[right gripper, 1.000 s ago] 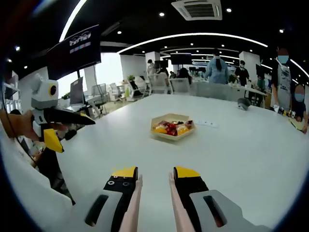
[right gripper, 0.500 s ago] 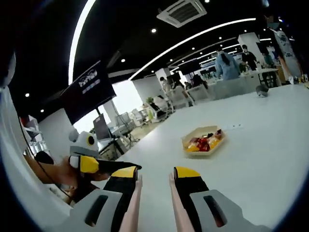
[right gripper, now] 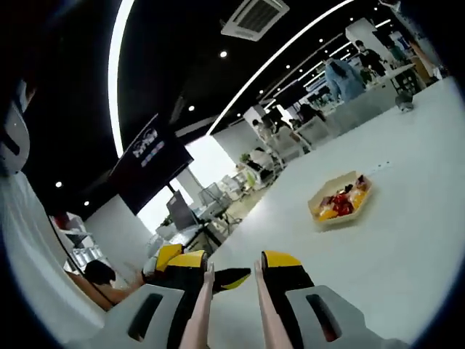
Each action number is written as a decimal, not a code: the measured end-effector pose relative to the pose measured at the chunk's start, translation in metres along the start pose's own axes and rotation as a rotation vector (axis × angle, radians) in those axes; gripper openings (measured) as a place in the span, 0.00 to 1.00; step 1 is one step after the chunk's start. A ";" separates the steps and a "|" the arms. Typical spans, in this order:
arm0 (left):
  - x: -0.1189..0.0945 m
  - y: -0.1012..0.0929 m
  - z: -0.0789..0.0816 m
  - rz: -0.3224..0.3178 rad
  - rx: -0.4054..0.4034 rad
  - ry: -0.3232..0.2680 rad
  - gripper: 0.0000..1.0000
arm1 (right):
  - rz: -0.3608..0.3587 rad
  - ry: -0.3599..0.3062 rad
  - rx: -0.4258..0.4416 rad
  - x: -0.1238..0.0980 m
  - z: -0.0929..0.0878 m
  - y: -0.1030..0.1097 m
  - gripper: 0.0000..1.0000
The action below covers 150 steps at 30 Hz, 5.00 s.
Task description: Place the target food into the container with the food tongs after gripping and lifting it, then release it inside without dropping or visibly crushing the food.
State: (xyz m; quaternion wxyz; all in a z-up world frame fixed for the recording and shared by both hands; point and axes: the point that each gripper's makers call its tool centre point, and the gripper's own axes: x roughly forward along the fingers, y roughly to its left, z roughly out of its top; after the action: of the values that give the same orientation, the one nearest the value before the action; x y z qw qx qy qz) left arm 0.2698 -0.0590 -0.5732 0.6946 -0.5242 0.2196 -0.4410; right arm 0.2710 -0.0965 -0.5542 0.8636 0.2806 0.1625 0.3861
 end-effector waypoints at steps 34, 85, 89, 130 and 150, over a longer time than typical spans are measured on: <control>-0.012 -0.015 -0.011 -0.093 -0.162 -0.171 0.27 | 0.050 -0.046 0.148 0.009 -0.011 0.016 0.29; -0.002 -0.032 -0.005 -0.185 -0.041 -0.191 0.12 | 0.075 -0.089 0.270 -0.004 -0.004 0.007 0.25; 0.004 -0.033 -0.018 -0.172 -0.029 -0.125 0.16 | 0.083 -0.096 0.273 -0.006 0.001 0.007 0.25; 0.004 -0.073 -0.031 -0.272 0.738 0.372 0.13 | 0.175 0.563 -0.413 -0.048 -0.044 0.017 0.20; 0.008 -0.001 -0.075 -0.098 1.213 0.921 0.06 | 0.063 0.929 -0.704 -0.060 -0.069 -0.027 0.20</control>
State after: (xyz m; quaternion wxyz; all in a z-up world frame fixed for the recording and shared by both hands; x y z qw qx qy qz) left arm 0.2162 -0.1056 -0.5980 0.6786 0.1769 0.1830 -0.6890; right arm 0.2132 -0.1320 -0.6217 0.7313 -0.2171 0.3777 0.5248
